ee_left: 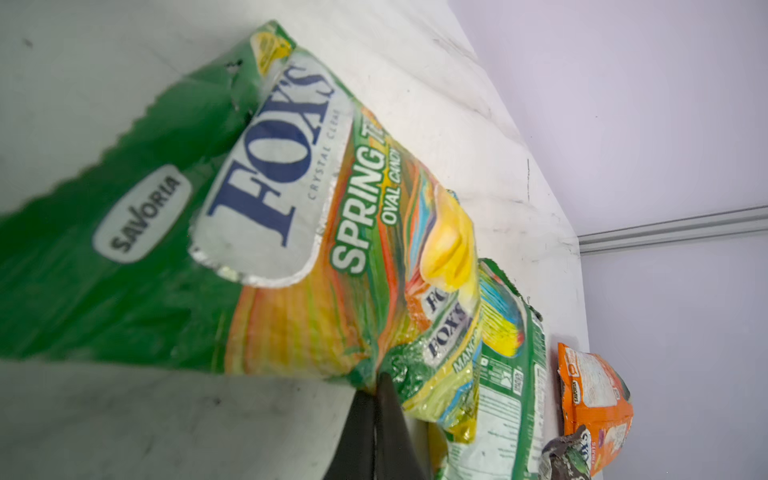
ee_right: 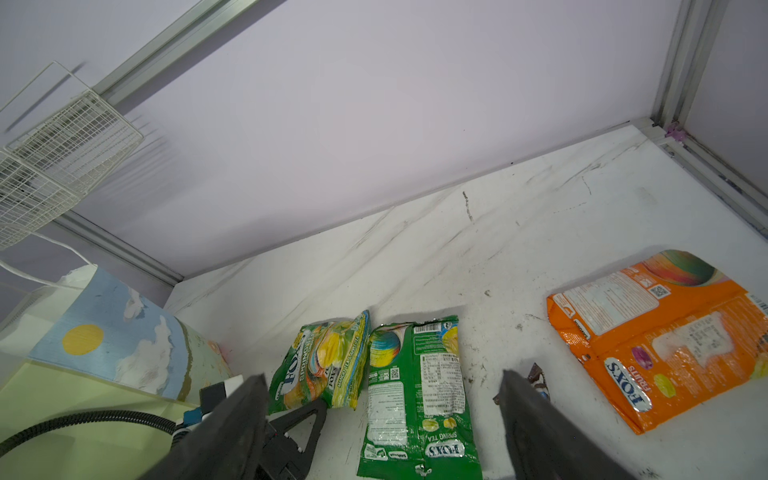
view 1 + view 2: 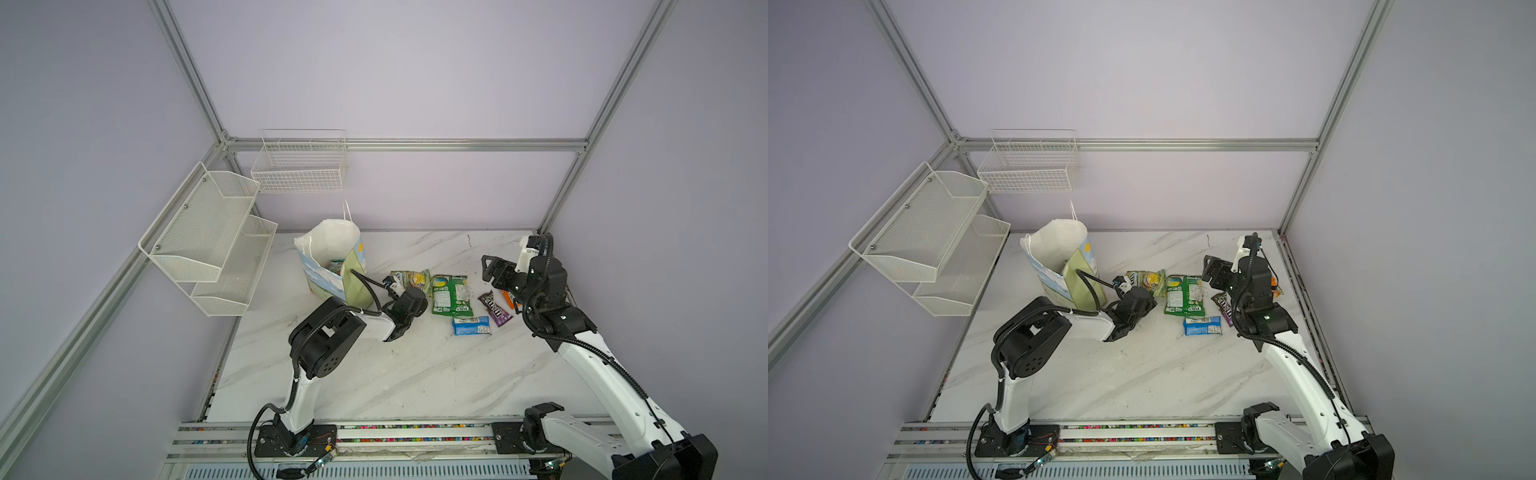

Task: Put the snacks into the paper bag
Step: 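Lower the left gripper onto the green Fox's Spring Tea bag's edge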

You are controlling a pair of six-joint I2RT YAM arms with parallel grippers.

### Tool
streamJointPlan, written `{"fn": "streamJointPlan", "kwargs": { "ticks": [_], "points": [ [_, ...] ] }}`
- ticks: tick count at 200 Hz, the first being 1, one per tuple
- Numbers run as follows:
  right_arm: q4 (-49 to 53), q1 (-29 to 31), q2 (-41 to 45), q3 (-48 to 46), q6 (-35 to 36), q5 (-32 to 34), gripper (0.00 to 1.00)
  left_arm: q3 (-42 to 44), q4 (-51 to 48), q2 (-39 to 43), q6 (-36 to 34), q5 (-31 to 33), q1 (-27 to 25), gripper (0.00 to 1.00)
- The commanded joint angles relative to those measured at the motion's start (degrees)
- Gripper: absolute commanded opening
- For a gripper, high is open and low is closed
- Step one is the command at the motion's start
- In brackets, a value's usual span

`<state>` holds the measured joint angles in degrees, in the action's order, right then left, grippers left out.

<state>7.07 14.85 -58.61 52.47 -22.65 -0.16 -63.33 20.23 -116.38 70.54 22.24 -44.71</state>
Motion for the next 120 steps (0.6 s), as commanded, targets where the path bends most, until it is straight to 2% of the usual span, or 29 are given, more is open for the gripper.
{"fn": "streamJointPlan", "kwargs": {
  "ticks": [1, 120],
  "points": [
    [-0.7, -0.2, 1.5, -0.8, -1.1, -0.5, 0.88, -6.0, -0.3, 3.3, -4.4, 1.4, -0.7, 0.0],
    [-0.3, -0.3, 3.2, -2.1, -2.6, -0.4, 0.86, -8.7, -3.9, 7.6, -12.4, 4.8, -3.4, 0.0]
  ]
}}
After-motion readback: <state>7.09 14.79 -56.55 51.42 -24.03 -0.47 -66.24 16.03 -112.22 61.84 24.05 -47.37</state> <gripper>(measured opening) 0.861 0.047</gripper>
